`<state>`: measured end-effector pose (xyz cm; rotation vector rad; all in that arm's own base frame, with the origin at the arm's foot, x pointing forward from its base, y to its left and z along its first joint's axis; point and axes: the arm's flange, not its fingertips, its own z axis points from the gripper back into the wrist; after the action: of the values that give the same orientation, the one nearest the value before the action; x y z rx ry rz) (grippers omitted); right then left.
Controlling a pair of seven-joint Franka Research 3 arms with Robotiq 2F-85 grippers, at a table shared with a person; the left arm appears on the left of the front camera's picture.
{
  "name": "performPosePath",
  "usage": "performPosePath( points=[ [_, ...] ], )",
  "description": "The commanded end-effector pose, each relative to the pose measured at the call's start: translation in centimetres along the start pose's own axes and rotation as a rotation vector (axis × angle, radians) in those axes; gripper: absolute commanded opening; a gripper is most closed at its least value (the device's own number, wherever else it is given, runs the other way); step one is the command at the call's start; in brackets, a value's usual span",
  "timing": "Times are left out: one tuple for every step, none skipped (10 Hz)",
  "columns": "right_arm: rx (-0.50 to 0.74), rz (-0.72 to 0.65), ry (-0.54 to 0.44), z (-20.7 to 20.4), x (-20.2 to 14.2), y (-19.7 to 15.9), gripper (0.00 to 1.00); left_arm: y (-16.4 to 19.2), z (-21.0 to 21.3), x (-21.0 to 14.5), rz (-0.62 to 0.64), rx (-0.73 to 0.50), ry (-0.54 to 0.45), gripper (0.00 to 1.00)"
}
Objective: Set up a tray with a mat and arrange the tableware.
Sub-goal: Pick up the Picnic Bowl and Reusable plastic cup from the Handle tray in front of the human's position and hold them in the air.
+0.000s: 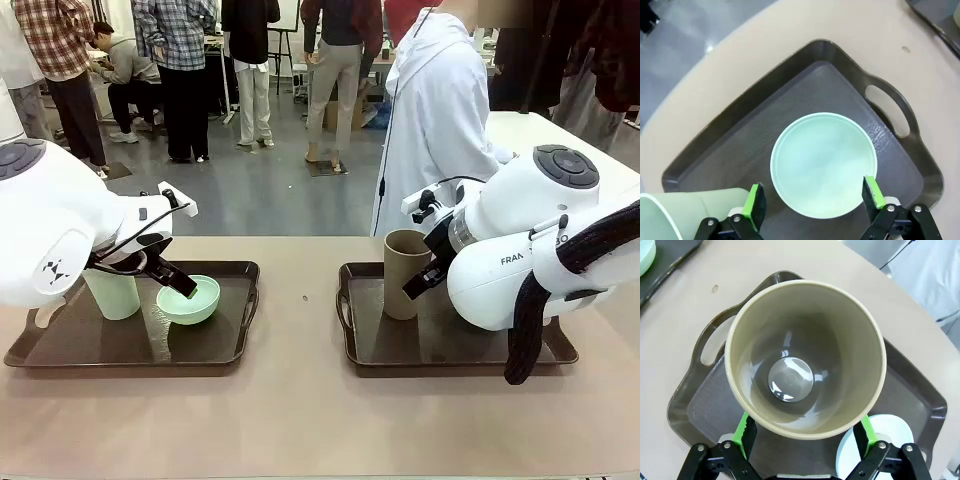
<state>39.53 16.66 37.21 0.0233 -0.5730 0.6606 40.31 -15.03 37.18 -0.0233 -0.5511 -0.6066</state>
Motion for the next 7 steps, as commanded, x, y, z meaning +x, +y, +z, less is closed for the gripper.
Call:
performPosePath(
  points=[
    [0.000,0.000,0.000,0.00,0.00,0.00,1.00,-0.01,0.00,0.00,0.000,0.000,0.000,1.00],
    [0.000,0.000,0.000,0.00,0.00,0.00,1.00,-0.01,0.00,0.00,0.000,0.000,0.000,1.00],
    [0.000,0.000,0.000,0.00,0.00,0.00,1.00,-0.01,0.00,0.00,0.000,0.000,0.000,1.00],
    [0.000,0.000,0.000,0.00,0.00,0.00,1.00,-0.01,0.00,0.00,0.000,0.000,0.000,1.00],
    [0.000,0.000,0.000,0.00,0.00,0.00,1.00,-0.01,0.00,0.00,0.000,0.000,0.000,1.00],
    [0.000,0.000,0.000,0.00,0.00,0.00,1.00,-0.01,0.00,0.00,0.000,0.000,0.000,1.00],
    [0.000,0.000,0.000,0.00,0.00,0.00,1.00,-0.01,0.00,0.00,0.000,0.000,0.000,1.00]
  ],
)
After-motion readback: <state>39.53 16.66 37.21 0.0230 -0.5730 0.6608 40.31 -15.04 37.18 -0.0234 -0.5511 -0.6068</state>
